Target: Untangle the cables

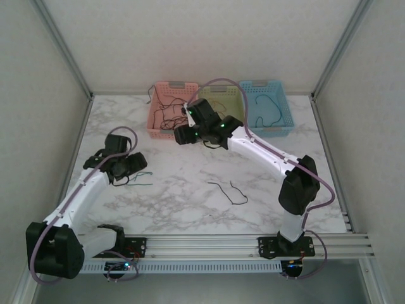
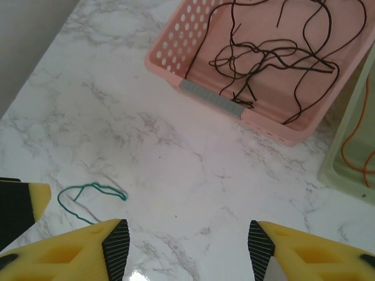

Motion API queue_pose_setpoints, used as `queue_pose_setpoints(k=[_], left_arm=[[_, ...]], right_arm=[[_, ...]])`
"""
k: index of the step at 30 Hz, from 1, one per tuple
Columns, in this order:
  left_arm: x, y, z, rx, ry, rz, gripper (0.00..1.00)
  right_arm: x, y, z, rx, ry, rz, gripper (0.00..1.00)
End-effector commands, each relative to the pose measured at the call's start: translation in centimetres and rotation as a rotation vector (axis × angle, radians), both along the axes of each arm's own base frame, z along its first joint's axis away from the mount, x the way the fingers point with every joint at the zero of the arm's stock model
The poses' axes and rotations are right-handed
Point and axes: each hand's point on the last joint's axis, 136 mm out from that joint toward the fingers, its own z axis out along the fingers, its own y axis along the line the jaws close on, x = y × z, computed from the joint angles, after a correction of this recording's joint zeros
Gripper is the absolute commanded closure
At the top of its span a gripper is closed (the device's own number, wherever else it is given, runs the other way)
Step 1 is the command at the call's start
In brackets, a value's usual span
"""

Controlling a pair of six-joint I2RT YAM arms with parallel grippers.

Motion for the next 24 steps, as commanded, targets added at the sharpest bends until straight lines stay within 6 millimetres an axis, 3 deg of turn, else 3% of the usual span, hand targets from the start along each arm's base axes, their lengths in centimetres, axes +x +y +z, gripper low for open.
queue_pose_setpoints(k=[1, 5, 10, 18, 24], left_arm=[[1.1, 0.7, -0.3, 0.077, -0.029, 0.045, 0.26], [1.6, 0.9, -2.1, 0.168, 0.014, 0.029, 0.26], [1.8, -0.3, -6.3, 0.155, 0.121, -0.015, 0.31], [1.0, -0.8, -8.4, 0.173, 0.184, -0.034, 0.37], [0.8, -0.9, -9.0, 0.172, 0.205, -0.045, 0.52]], right_arm=[[-2.0, -2.0, 0.4, -0.008, 0.015, 0.019, 0.41], [-3.5, -3.9, 0.3, -0.017, 0.016, 0.013, 0.41], [-5.1, -6.2, 1.1, -0.005, -0.015, -0.007, 0.40], [-6.6, -8.9, 1.2, -0.031, -0.045, -0.026, 0.39], [-7.0, -9.8, 1.5, -0.032, -0.063, -0.034, 0.38]])
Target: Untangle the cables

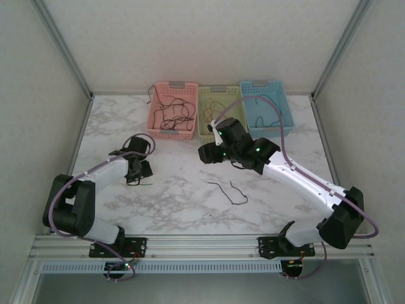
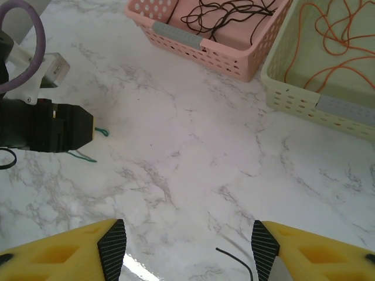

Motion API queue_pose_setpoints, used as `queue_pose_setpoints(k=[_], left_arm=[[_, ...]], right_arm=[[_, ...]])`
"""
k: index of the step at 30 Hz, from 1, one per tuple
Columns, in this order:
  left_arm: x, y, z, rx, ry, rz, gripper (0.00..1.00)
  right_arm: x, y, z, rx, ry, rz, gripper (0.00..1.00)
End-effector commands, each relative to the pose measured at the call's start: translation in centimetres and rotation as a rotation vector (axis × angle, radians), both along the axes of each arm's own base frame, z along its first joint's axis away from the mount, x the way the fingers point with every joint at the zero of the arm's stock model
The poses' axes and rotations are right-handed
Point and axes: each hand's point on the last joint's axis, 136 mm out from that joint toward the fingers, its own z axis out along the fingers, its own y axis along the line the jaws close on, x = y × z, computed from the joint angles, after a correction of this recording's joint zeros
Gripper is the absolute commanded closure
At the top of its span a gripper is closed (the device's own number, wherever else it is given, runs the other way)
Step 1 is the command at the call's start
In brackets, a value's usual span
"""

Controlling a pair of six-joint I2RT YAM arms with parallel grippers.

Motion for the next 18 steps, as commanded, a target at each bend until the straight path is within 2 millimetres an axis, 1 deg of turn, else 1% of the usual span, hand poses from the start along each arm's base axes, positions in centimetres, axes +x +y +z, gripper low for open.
queue_pose_setpoints(k=[1, 3, 6, 8, 10, 13, 15, 16, 18], left_arm=[[-0.6, 0.0, -0.9, 0.015, 0.029, -0.006, 0.56], [-0.7, -0.2, -1.0, 0.011, 0.038, -0.012, 0.65], [-0.7, -0.5, -1.0, -0.004, 0.038, -0.019, 0.72], [-0.8, -0.7, -0.8, -0.015, 0.038, -0.021, 0.71], [-0.6, -1.1, -0.1, -0.038, 0.019, -0.026, 0.63], [-0.2, -1.0, 2.7, -0.048, -0.049, -0.027, 0.60], [0.1, -0.6, 5.5, -0.043, -0.121, -0.013, 0.53], [0.1, -0.5, 6.8, -0.050, -0.150, -0.007, 0.50], [-0.1, -0.1, 9.8, -0.055, -0.216, 0.005, 0.47]], right_arm=[[-0.1, -1.2, 0.3, -0.017, -0.026, -0.017, 0.38], [-0.2, -1.3, 0.4, -0.016, -0.029, -0.018, 0.38], [-0.3, -1.5, 0.5, -0.016, -0.031, -0.023, 0.38], [-0.4, -1.7, 0.3, -0.018, -0.031, -0.026, 0.38], [-0.5, -1.7, 0.1, -0.017, -0.027, -0.029, 0.38], [-0.9, -1.4, -0.5, -0.004, -0.012, -0.002, 0.38], [-1.3, -0.8, -1.1, 0.005, -0.003, 0.039, 0.38], [-1.4, -0.5, -1.4, 0.009, -0.002, 0.063, 0.38], [-1.8, 0.7, -2.5, 0.023, 0.018, 0.127, 0.39]])
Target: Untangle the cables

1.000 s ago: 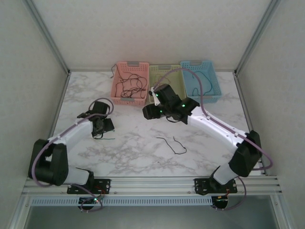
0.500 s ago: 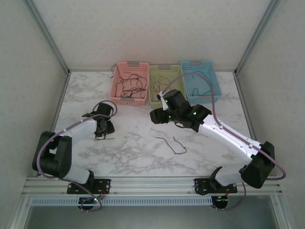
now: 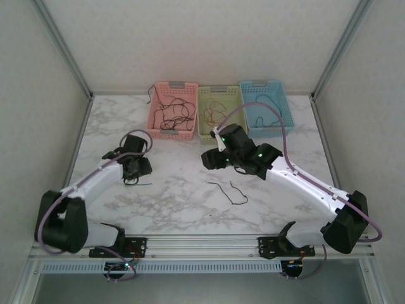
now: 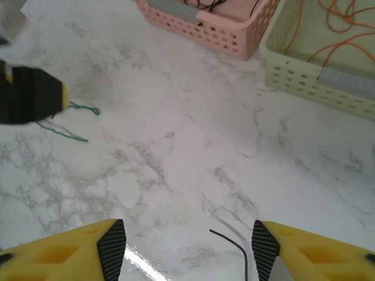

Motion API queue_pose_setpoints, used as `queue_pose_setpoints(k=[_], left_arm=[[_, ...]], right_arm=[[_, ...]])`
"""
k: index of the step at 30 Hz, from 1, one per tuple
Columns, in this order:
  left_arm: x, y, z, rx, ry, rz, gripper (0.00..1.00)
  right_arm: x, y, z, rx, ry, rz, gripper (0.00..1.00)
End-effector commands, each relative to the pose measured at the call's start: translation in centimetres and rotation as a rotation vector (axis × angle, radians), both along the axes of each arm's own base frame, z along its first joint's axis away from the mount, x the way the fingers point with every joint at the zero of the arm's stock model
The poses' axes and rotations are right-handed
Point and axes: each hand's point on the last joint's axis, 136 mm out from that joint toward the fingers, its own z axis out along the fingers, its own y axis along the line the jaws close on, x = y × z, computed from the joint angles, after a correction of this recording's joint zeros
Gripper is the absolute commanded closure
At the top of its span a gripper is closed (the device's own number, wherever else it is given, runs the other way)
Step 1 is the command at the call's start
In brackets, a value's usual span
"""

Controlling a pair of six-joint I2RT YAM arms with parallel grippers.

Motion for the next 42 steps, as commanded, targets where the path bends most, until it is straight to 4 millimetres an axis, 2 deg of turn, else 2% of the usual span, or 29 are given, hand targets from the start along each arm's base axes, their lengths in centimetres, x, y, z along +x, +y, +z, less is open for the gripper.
queue_pose_setpoints(k=[1, 5, 9, 15, 18, 23, 29, 39, 42], left_arm=[[-0.3, 0.8, 5.8, 0.000, -0.110, 0.025, 0.46], [-1.9, 2.5, 11.9, 0.021, -0.234, 0.043, 0.42], [-4.0, 3.6, 16.3, 0.023, -0.348, 0.034, 0.41], [-6.6, 4.3, 19.9, 0.012, -0.450, 0.014, 0.38], [-7.4, 4.5, 20.7, 0.017, -0.479, 0.003, 0.38], [-8.5, 4.8, 21.2, 0.026, -0.511, -0.022, 0.37], [-9.0, 5.2, 20.0, 0.046, -0.509, -0.018, 0.36], [-9.2, 5.5, 18.3, 0.065, -0.494, -0.016, 0.36], [-9.1, 5.4, 18.2, 0.062, -0.493, -0.017, 0.36]], right_arm=[[-0.5, 2.2, -1.0, 0.036, 0.006, 0.119, 0.39], [-2.1, 7.2, -3.8, -0.008, 0.026, 0.318, 0.40], [-2.3, 13.0, -6.8, -0.096, 0.022, 0.482, 0.40], [-1.6, 20.2, -10.0, -0.190, -0.019, 0.620, 0.41], [-1.2, 22.5, -11.2, -0.214, -0.027, 0.656, 0.40], [-0.3, 24.8, -14.0, -0.268, -0.009, 0.675, 0.40], [0.4, 26.5, -15.9, -0.280, 0.017, 0.688, 0.40], [1.1, 26.8, -19.6, -0.333, 0.040, 0.668, 0.47], [1.3, 26.7, -20.1, -0.347, 0.045, 0.657, 0.57]])
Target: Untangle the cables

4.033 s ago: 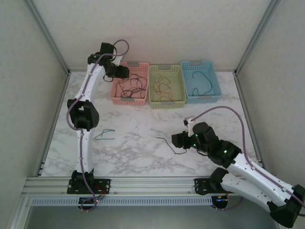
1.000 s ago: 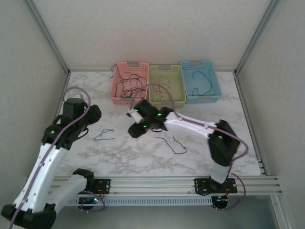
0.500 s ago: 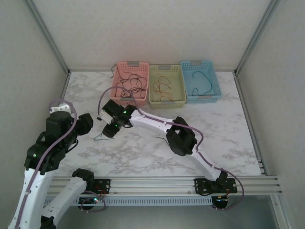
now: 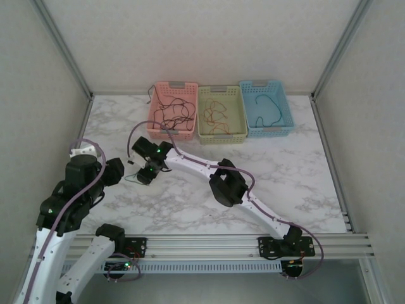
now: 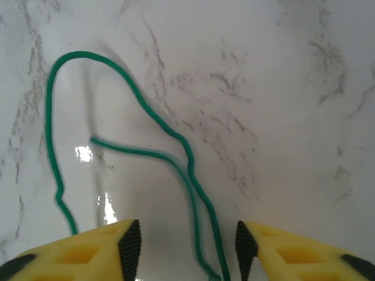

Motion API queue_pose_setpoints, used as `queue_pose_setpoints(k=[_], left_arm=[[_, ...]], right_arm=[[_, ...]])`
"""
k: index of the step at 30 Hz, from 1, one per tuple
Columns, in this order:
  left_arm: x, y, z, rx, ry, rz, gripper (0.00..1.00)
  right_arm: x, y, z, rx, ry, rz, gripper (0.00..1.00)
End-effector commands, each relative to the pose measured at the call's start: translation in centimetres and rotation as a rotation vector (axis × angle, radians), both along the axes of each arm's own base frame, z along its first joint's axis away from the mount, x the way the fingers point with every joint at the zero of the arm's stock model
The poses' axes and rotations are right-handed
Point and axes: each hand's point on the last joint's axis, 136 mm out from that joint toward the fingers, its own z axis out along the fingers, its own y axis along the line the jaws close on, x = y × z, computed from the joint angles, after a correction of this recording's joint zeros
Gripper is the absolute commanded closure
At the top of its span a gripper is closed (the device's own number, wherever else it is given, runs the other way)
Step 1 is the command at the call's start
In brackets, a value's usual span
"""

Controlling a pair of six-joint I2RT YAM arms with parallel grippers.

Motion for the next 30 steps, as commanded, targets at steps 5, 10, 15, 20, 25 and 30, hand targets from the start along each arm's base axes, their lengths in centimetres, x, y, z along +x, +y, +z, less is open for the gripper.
queue_pose_setpoints(k=[5, 10, 15, 20, 25, 30], left_arm=[[-0.2, 0.7, -0.2, 0.031, -0.003, 0.017, 0.36], [-0.3, 0.7, -0.3, 0.029, -0.005, 0.020, 0.36], [-0.3, 0.7, -0.3, 0.029, -0.009, 0.021, 0.36], [-0.4, 0.8, -0.4, 0.026, -0.020, 0.023, 0.36], [-0.3, 0.7, -0.6, 0.025, -0.020, 0.016, 0.36], [-0.1, 0.0, -1.0, 0.013, -0.007, -0.012, 0.36]], right_arm=[[0.0, -0.3, -0.1, -0.037, -0.012, -0.016, 0.81], [1.3, -0.7, 4.7, 0.000, -0.095, -0.067, 1.00], [2.3, -3.3, 11.0, 0.058, -0.154, -0.132, 1.00], [6.2, -11.2, 17.8, 0.149, -0.199, -0.343, 1.00], [13.3, -25.6, 21.8, 0.182, -0.262, -0.729, 1.00], [18.3, -37.3, 21.3, 0.148, -0.254, -1.070, 1.00]])
